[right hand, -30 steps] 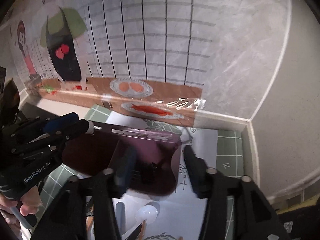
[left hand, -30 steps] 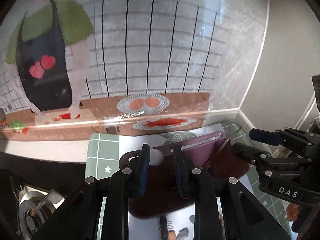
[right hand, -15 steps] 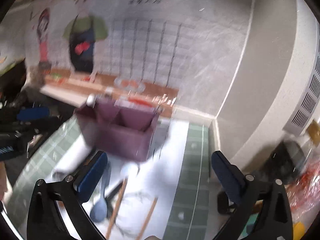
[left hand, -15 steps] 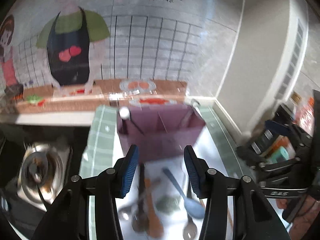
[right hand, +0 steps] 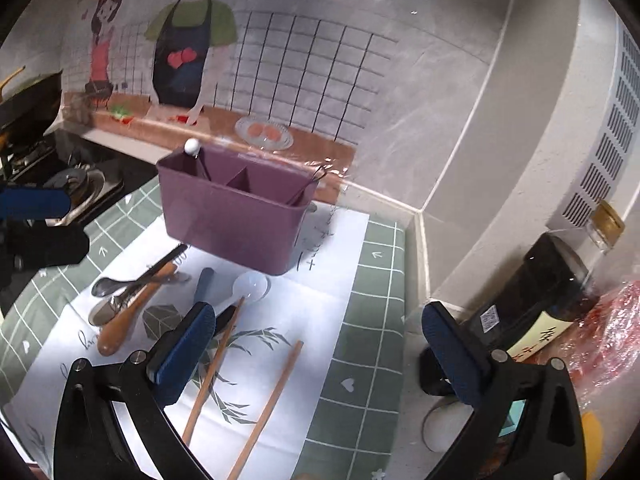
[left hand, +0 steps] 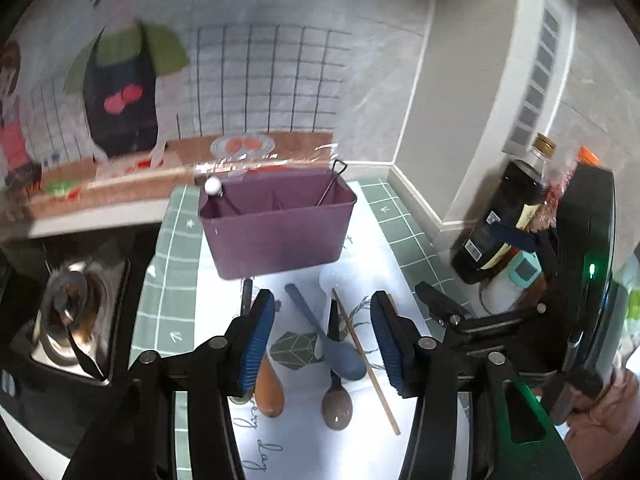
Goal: Organize utensils
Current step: 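Lower the right tool onto the blue plastic spoon and close on its handle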
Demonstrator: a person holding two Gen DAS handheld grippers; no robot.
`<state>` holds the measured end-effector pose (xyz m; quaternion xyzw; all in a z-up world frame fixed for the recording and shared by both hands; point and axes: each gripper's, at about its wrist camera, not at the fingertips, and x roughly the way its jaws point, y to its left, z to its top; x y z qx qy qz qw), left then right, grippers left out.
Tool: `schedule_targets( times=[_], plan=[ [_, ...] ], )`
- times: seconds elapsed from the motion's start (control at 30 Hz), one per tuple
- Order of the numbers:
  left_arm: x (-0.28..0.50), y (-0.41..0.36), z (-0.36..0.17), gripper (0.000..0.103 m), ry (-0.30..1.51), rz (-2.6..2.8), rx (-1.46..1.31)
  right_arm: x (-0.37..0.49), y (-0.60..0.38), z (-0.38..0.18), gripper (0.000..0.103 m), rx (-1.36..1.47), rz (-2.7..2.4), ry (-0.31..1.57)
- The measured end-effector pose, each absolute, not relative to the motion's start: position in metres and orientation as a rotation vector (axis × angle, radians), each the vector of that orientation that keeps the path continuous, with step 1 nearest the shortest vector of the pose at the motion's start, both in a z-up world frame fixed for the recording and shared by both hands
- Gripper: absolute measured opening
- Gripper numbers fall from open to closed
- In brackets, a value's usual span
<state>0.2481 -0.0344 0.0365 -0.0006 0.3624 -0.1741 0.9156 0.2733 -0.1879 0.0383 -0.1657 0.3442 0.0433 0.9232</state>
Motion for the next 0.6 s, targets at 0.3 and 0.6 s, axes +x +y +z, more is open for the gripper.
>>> schedule_targets(
  times=[0.3, 0.6],
  plan=[
    [0.248, 0.013, -0.009, 0.054, 0.801, -0.276, -0.043, 0.257, -0.191, 0.014, 0.102, -0.269, 0.157, 0.766],
    [0.25, 0.029, -0.056, 0.054, 0.854, -0.228, 0.0, 0.272, -0.168, -0.027, 0.081, -0.24, 0.269, 0.886]
  ],
)
